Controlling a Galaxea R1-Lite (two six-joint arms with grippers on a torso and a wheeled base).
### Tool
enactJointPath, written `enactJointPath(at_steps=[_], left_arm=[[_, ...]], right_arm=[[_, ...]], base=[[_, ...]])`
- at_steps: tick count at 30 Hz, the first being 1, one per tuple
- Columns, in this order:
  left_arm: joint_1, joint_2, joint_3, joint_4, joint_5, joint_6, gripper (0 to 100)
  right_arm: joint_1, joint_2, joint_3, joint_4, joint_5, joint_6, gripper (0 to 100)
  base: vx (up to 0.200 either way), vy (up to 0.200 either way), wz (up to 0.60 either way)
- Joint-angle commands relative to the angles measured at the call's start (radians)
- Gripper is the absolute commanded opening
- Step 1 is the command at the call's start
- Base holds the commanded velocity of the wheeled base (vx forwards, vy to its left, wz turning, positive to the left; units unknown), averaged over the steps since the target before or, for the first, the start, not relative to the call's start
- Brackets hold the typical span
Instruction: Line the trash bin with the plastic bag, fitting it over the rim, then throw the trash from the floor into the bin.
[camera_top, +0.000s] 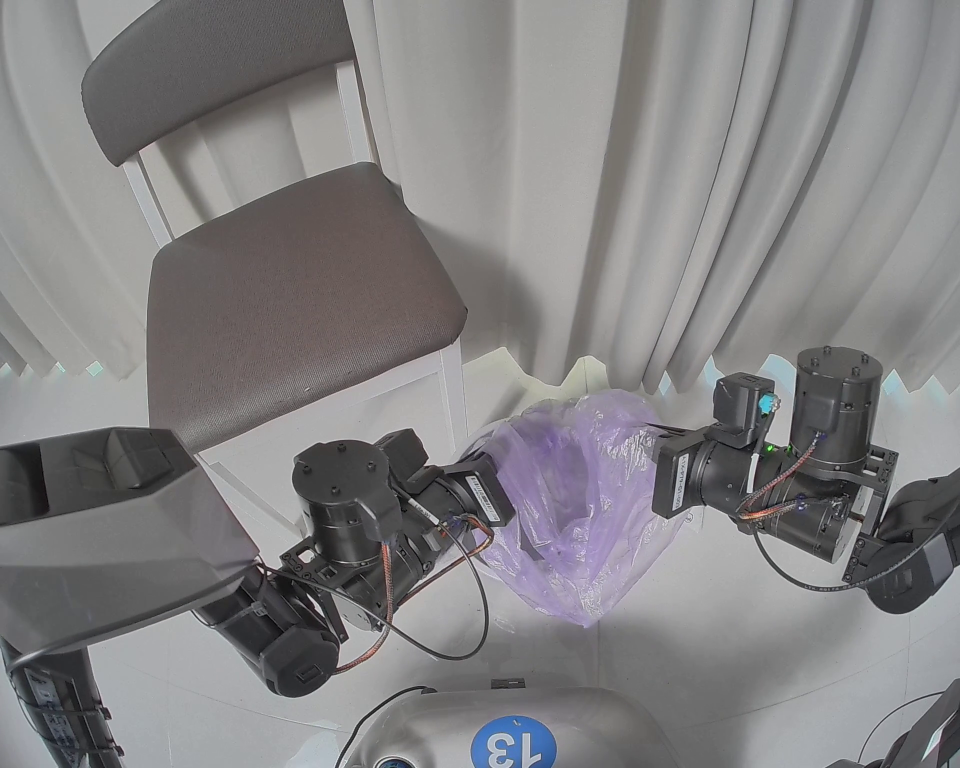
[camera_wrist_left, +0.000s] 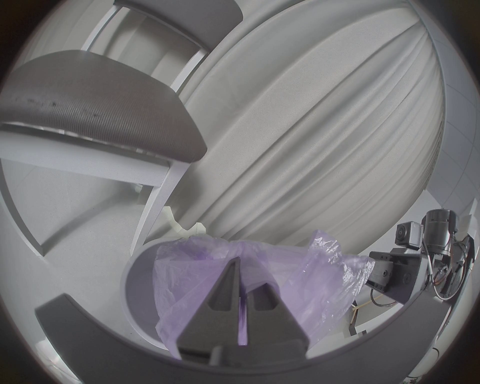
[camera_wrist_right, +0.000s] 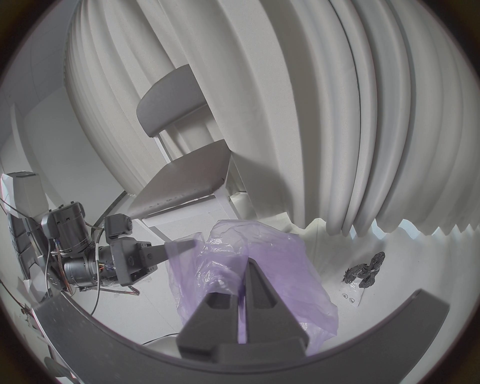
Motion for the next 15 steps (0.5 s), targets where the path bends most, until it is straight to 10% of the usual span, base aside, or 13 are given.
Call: enactJointPath(at_steps=[1,15], left_arm=[[0.010,0.046,0.001,0.000,0.000,-0.002,0],[-0.019,0.090,0.007,-0.008,0.014,-0.022,0]], right_arm=[[-0.014,0.042,-0.017,0.001,0.008,-0.001,0],[-0.042,0.007,-0.051,0.264,-0.005,-0.015,0]], base=[[0.000,0.000,0.00],[0.000,0.000,0.00]])
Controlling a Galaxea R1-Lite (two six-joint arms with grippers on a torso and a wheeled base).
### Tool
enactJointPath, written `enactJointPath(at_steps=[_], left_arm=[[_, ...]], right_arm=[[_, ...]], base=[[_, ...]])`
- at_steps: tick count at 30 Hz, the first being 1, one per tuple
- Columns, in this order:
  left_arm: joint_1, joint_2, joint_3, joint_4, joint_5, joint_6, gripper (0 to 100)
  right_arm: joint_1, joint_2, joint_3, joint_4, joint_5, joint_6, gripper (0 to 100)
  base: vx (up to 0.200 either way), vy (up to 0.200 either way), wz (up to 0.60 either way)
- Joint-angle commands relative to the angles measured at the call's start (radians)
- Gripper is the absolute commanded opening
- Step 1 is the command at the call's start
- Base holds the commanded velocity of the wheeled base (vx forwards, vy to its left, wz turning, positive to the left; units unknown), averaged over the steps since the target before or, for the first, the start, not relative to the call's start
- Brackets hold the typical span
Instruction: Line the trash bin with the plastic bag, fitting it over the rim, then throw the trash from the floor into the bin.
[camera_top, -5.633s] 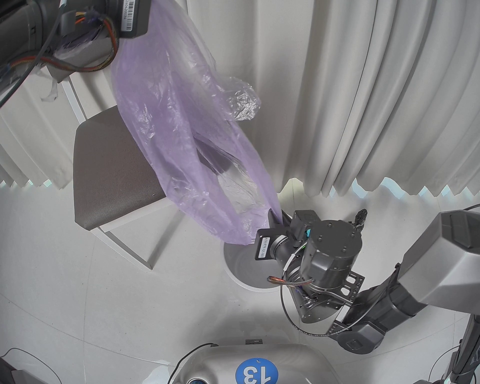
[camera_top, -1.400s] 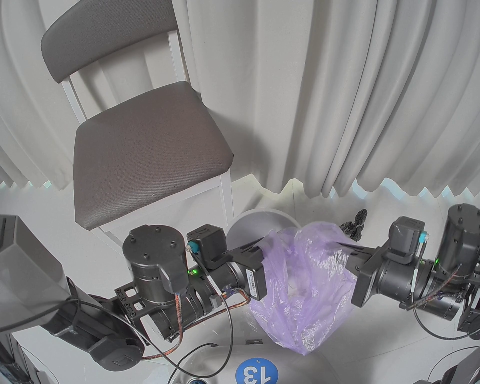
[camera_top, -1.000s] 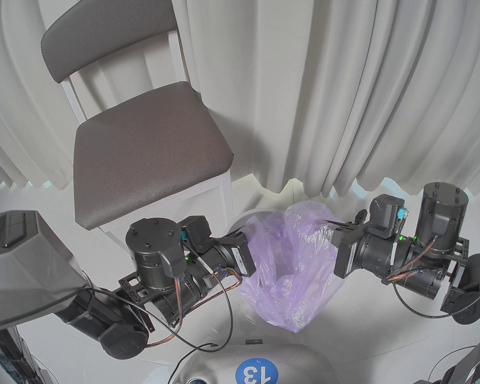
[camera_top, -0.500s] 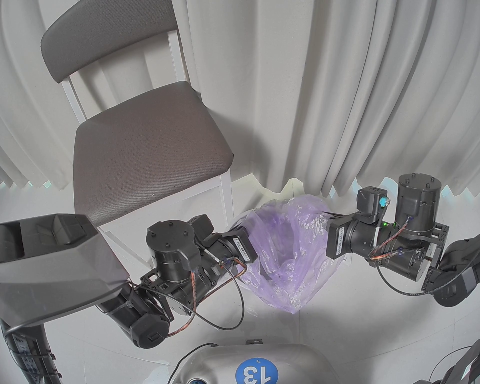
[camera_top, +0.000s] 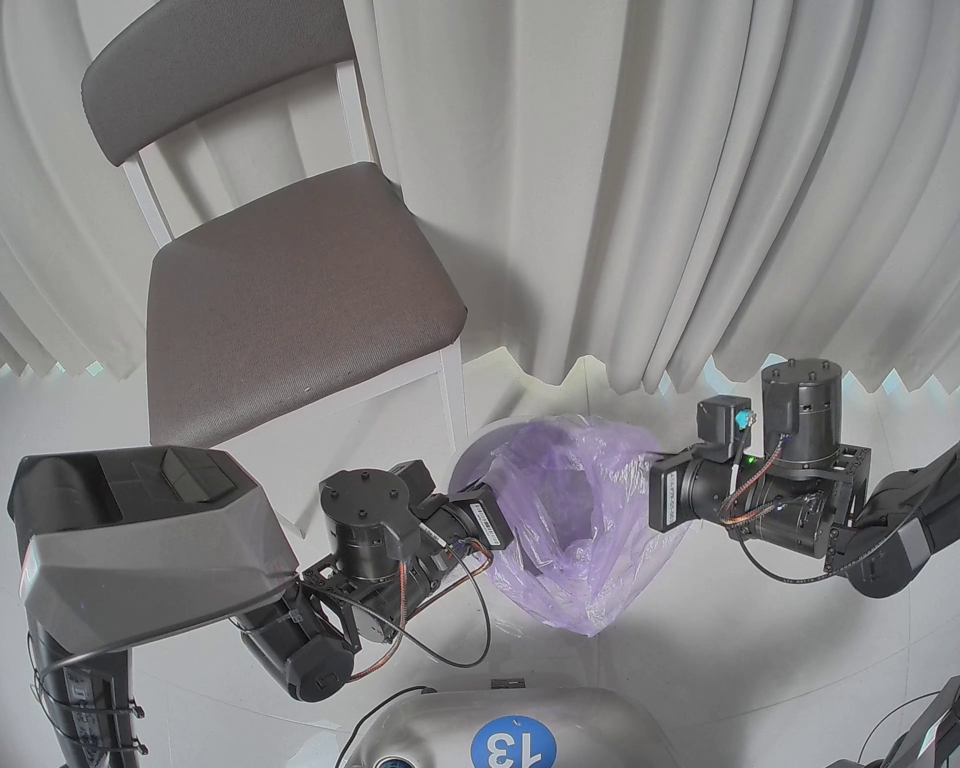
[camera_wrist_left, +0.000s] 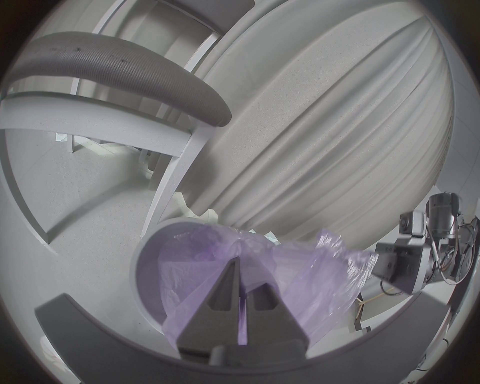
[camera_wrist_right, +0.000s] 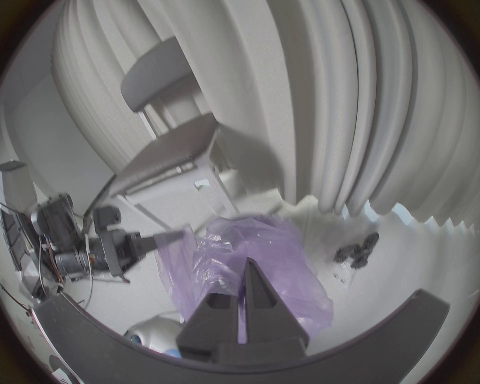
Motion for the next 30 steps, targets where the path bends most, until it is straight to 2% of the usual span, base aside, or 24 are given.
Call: enactJointPath(at_steps=[1,6,14,21,30], left_arm=[[-0.025,-0.001,0.007,0.007,0.006,-0.007,0],[-0.048,-0.024,0.034,0.017,0.018,-0.006,0],[-0.090,-0.095,0.082,0.061,0.010,-0.006,0],[-0.119,-0.096,0.108,0.083,0.016,0.003,0],[-0.091,-0.021,0.072,0.112,0.010,0.002,0]], right_arm=[[-0.006,-0.045,-0.012,0.082,-0.003,-0.004,0],[-0.007,-0.045,-0.012,0.103,-0.004,-0.007,0],[-0.001,-0.106,-0.044,0.259,-0.004,-0.020,0],[0.005,-0.152,-0.047,0.341,-0.004,-0.044,0],[0.007,-0.128,-0.062,0.342,-0.004,-0.047,0]], base=[[0.000,0.000,0.00],[0.000,0.000,0.00],[0.000,0.000,0.00],[0.000,0.000,0.00],[0.000,0.000,0.00]])
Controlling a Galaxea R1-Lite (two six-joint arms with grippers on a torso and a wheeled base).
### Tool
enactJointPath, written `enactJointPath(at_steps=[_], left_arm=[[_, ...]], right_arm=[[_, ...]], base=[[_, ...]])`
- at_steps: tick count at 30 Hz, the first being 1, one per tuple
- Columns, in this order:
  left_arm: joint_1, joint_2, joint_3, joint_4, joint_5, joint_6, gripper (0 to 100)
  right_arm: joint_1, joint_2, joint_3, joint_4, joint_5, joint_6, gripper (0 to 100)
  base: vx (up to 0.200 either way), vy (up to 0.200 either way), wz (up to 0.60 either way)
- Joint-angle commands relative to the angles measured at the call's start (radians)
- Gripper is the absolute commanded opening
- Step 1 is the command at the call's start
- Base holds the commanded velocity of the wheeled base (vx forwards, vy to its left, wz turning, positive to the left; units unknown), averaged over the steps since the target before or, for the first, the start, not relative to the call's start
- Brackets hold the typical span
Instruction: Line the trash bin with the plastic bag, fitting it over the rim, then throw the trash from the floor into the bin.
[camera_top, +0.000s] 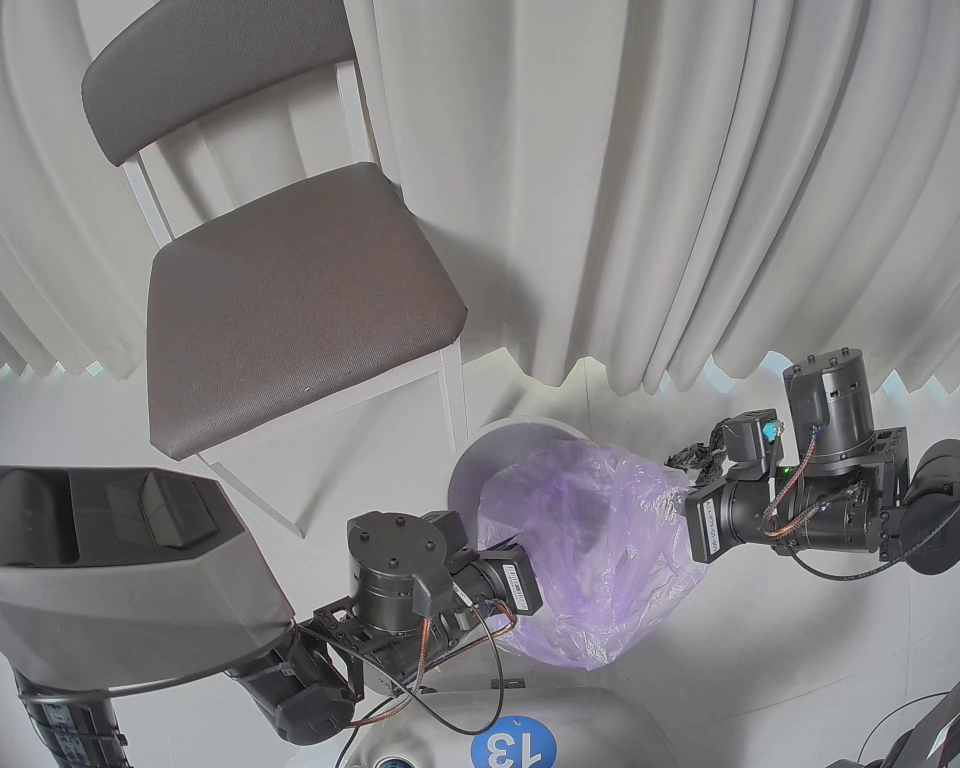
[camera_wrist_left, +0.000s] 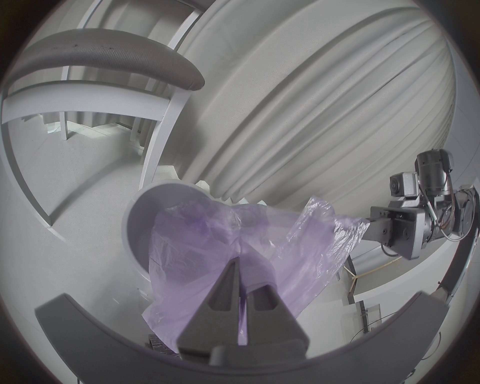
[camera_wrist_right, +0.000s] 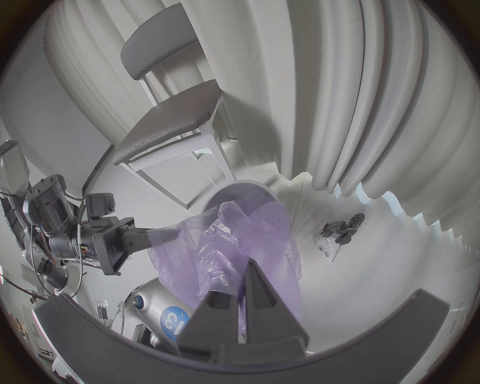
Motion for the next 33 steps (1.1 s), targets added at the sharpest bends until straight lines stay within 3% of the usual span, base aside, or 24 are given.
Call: enactJointPath(at_steps=[1,8,17,27,33], left_arm=[[0.032,0.063,-0.029,-0.006,-0.001,-0.002,0],[0.091,0.115,-0.069,-0.012,-0.002,-0.003,0],[0.182,0.190,-0.106,-0.079,-0.019,-0.002,0],[0.272,0.156,-0.089,-0.082,-0.093,0.043,0],[0.291,0.124,-0.083,-0.096,-0.126,0.072,0]], right_arm=[[0.001,0.027,-0.012,-0.007,0.001,0.001,0],[-0.009,0.074,-0.044,-0.021,-0.007,0.009,0],[-0.050,0.139,-0.035,-0.184,-0.025,0.018,0],[-0.061,0.201,-0.021,-0.310,-0.071,0.113,0],[-0.068,0.191,-0.011,-0.334,-0.074,0.112,0]], base=[[0.000,0.000,0.00],[0.000,0.000,0.00],[0.000,0.000,0.00],[0.000,0.000,0.00],[0.000,0.000,0.00]])
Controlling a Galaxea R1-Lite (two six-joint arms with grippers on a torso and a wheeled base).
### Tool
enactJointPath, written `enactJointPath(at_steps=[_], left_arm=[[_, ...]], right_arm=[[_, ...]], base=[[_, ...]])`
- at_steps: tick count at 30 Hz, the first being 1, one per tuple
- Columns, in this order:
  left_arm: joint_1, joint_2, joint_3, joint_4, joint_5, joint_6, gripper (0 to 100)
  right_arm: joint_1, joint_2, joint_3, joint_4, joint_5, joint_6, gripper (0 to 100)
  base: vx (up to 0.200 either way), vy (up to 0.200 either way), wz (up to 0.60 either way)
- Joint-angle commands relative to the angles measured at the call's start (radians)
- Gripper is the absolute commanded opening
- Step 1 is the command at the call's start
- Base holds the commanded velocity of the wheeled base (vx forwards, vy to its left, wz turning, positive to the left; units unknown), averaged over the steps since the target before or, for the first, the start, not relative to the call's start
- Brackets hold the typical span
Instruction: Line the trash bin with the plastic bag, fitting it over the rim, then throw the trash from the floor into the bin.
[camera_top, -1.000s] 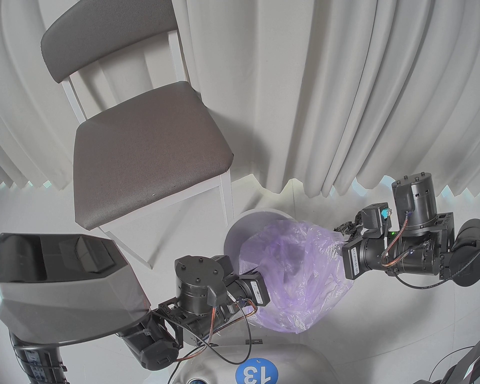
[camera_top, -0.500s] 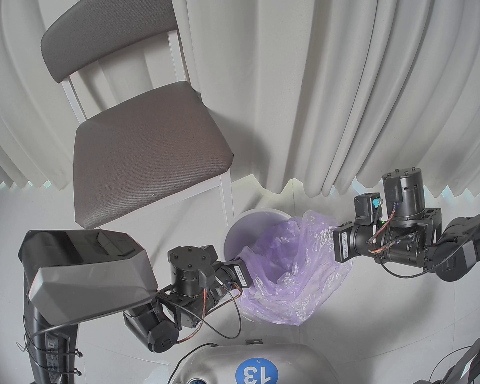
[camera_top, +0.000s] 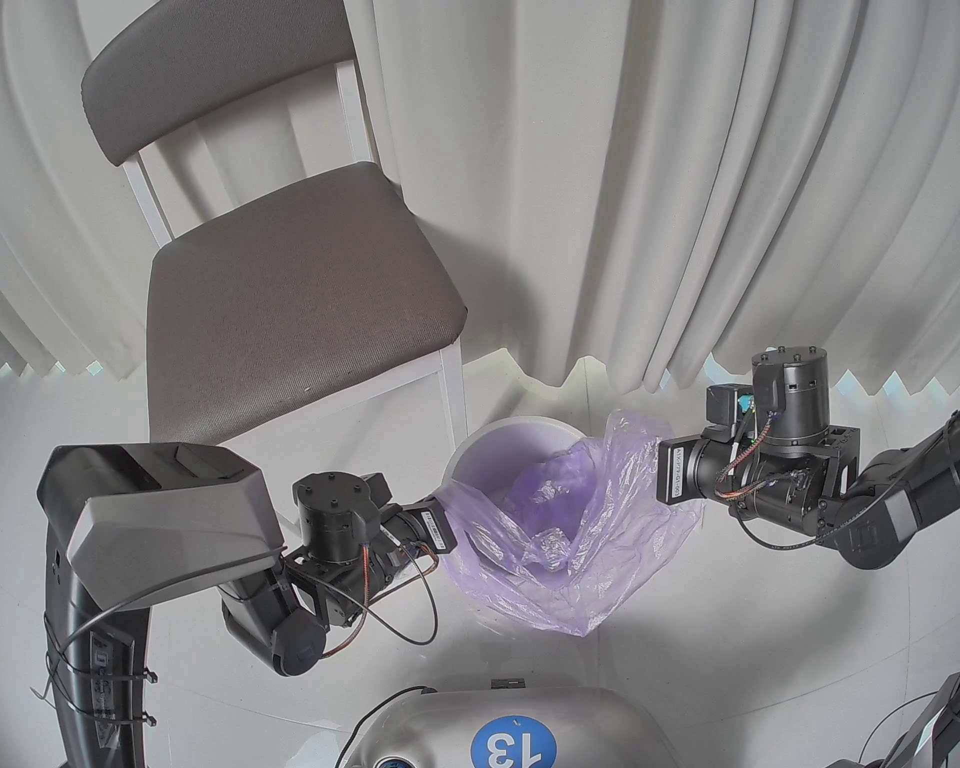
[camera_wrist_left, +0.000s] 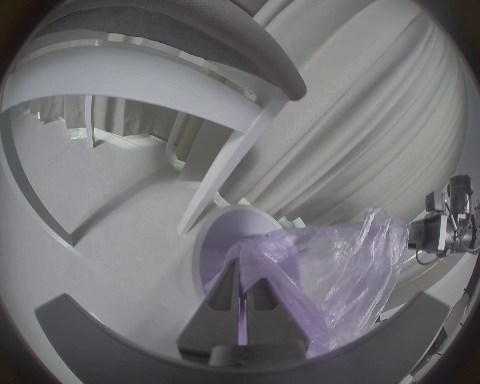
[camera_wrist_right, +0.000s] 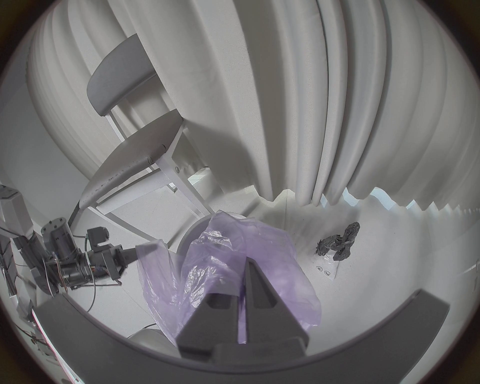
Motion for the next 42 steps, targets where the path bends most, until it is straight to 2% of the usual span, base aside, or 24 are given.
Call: enactJointPath(at_steps=[1,8,12,18,31,36,42], left_arm=[[0.010,-0.038,0.010,-0.004,-0.025,0.023,0],[0.018,-0.056,0.030,0.002,-0.037,0.052,0],[0.037,-0.066,0.031,0.004,-0.037,0.081,0],[0.044,-0.047,0.020,-0.001,-0.037,0.080,0],[0.072,-0.079,0.022,-0.001,-0.038,0.081,0],[0.060,-0.063,0.016,0.004,-0.037,0.081,0],[0.026,-0.069,0.017,0.002,-0.032,0.081,0]], right_arm=[[-0.004,0.005,0.009,0.001,-0.002,-0.003,0],[0.003,0.031,0.015,0.002,-0.017,-0.014,0],[-0.004,0.022,0.020,0.005,-0.020,-0.065,0],[-0.002,0.006,0.023,0.002,-0.022,-0.094,0],[-0.051,0.037,0.017,-0.008,-0.017,-0.078,0],[-0.047,0.008,0.040,-0.010,-0.011,0.001,0],[-0.053,-0.018,0.040,-0.005,-0.006,0.000,0]], base=[[0.000,0.000,0.00],[0.000,0.000,0.00],[0.000,0.000,0.00],[0.000,0.000,0.00],[0.000,0.000,0.00],[0.000,0.000,0.00],[0.000,0.000,0.00]])
